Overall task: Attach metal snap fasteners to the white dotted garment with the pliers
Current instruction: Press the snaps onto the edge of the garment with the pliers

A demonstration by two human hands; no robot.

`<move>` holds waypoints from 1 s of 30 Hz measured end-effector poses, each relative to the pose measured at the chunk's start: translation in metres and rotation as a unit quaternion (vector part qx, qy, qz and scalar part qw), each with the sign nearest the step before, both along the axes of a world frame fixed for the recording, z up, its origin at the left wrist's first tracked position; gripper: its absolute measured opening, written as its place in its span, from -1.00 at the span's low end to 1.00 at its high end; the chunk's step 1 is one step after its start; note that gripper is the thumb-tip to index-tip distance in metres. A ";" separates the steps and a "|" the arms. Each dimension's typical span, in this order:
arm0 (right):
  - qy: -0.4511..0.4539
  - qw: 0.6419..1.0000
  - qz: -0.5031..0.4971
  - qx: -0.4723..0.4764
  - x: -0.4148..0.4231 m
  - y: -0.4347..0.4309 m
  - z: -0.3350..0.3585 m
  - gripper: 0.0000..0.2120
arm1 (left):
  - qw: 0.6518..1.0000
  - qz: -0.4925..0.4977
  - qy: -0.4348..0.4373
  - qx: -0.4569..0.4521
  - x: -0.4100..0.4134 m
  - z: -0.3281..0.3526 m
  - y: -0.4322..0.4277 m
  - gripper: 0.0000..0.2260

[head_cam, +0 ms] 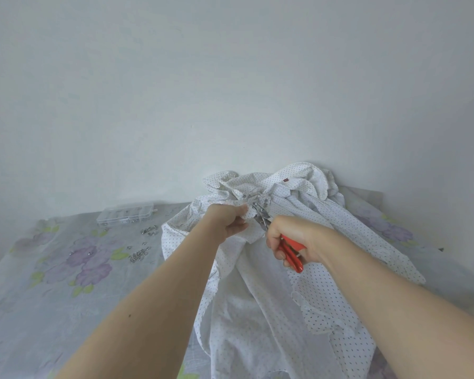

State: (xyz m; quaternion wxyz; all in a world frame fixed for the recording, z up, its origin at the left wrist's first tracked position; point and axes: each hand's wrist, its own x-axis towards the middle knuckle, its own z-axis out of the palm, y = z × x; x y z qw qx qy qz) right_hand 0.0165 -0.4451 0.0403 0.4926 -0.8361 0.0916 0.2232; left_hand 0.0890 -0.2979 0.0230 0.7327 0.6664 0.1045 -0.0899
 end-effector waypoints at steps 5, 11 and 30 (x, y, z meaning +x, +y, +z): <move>0.033 0.999 0.002 0.024 -0.001 -0.001 0.002 -0.83 | 1.000 0.002 -0.001 -0.007 -0.002 0.000 -0.001 -0.85; 0.058 0.998 0.021 0.035 0.000 -0.002 0.001 -0.69 | 0.999 0.006 -0.005 -0.040 -0.004 -0.002 -0.001 -0.74; 0.069 0.995 0.019 0.075 -0.003 -0.006 0.004 -0.60 | 1.000 -0.019 0.007 -0.020 -0.002 -0.006 -0.001 -0.86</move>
